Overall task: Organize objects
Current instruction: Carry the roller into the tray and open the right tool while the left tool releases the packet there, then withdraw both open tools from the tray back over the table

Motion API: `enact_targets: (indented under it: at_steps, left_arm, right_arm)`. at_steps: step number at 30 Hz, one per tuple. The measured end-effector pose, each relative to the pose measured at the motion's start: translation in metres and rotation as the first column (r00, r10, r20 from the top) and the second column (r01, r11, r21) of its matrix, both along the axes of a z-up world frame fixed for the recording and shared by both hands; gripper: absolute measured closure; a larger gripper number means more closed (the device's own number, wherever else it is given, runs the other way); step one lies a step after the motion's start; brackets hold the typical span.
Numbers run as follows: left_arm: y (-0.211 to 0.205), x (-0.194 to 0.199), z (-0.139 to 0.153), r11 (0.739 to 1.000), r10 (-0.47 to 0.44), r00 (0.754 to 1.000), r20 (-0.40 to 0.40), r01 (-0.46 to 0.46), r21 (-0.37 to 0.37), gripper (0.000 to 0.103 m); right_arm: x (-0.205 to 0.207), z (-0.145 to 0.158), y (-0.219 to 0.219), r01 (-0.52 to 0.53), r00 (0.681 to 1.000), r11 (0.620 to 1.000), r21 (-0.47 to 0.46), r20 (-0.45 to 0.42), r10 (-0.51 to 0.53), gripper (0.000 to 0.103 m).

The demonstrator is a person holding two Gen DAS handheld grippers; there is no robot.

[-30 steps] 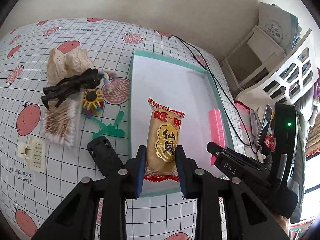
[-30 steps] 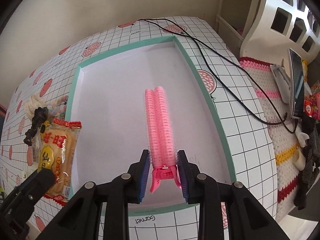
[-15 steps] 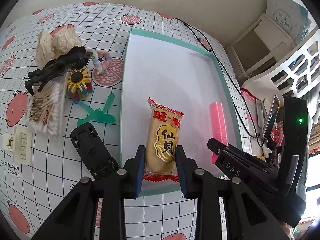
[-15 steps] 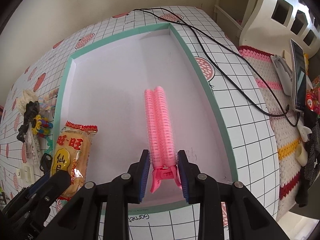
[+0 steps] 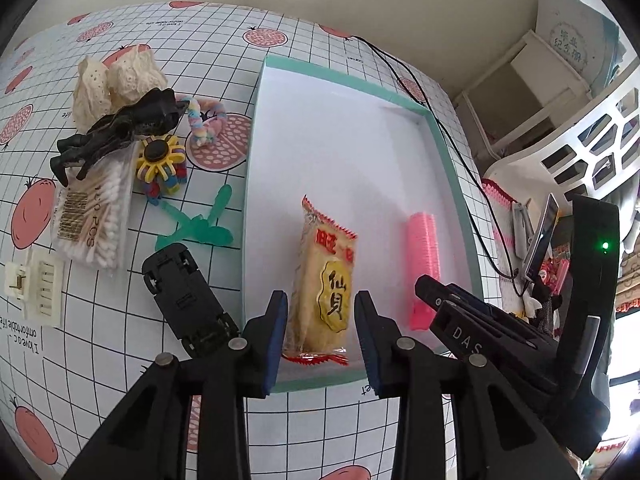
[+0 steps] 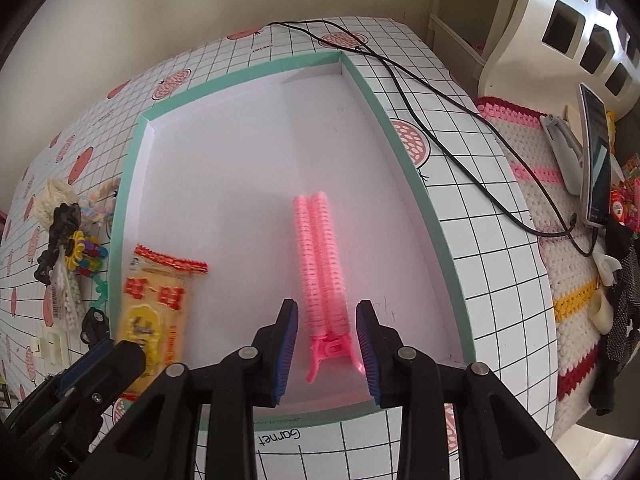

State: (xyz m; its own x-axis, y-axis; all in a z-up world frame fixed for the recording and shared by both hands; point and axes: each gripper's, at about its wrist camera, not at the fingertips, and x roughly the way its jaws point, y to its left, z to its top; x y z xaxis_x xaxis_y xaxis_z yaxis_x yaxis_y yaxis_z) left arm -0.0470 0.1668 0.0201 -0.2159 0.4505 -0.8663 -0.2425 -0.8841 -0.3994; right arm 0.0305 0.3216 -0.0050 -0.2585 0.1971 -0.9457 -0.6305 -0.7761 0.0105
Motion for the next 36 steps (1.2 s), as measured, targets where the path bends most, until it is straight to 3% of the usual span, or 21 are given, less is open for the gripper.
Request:
enact_targets:
  at_steps: [9, 12, 16, 24, 28, 31, 36]
  left_arm:
    - [-0.004, 0.0, 0.01, 0.999, 0.025, 0.998, -0.062, -0.026, -0.023, 0.062]
    - [-0.01, -0.003, 0.011, 0.998, 0.053, 0.996, -0.073, -0.056, -0.036, 0.052]
    - [-0.016, -0.007, 0.009, 0.993, 0.084, 0.993, -0.078, -0.09, -0.077, 0.042]
    - [-0.039, -0.013, 0.006, 0.977, 0.159, 0.983, -0.092, -0.17, -0.13, 0.023]
    - [-0.046, -0.014, 0.003, 0.971, 0.178, 0.98, -0.091, -0.19, -0.146, 0.021]
    - [-0.049, -0.014, 0.002, 0.968, 0.188, 0.978, -0.091, -0.2, -0.151, 0.01]
    - [-0.048, -0.013, 0.004, 0.967, 0.19, 0.976, -0.104, -0.205, -0.152, 0.008]
  right_arm:
    - [-0.002, 0.0, 0.0, -0.006, 1.0, 1.0, 0.006, -0.001, 0.006, 0.064]
    - [-0.003, -0.001, 0.0, -0.011, 1.0, 1.0, 0.007, 0.001, 0.011, 0.063]
    - [-0.004, -0.001, -0.002, -0.015, 1.0, 1.0, 0.016, -0.01, 0.015, 0.041]
    - [-0.006, -0.004, -0.004, -0.031, 0.999, 0.999, 0.017, -0.012, 0.031, 0.027]
    - [-0.006, -0.006, -0.004, -0.032, 0.999, 0.999, 0.02, -0.011, 0.032, 0.015]
    - [-0.006, -0.006, -0.003, -0.032, 0.999, 0.999, 0.031, -0.012, 0.032, 0.005]
    - [-0.006, -0.008, -0.004, -0.042, 0.999, 0.998, 0.039, -0.008, 0.042, 0.002]
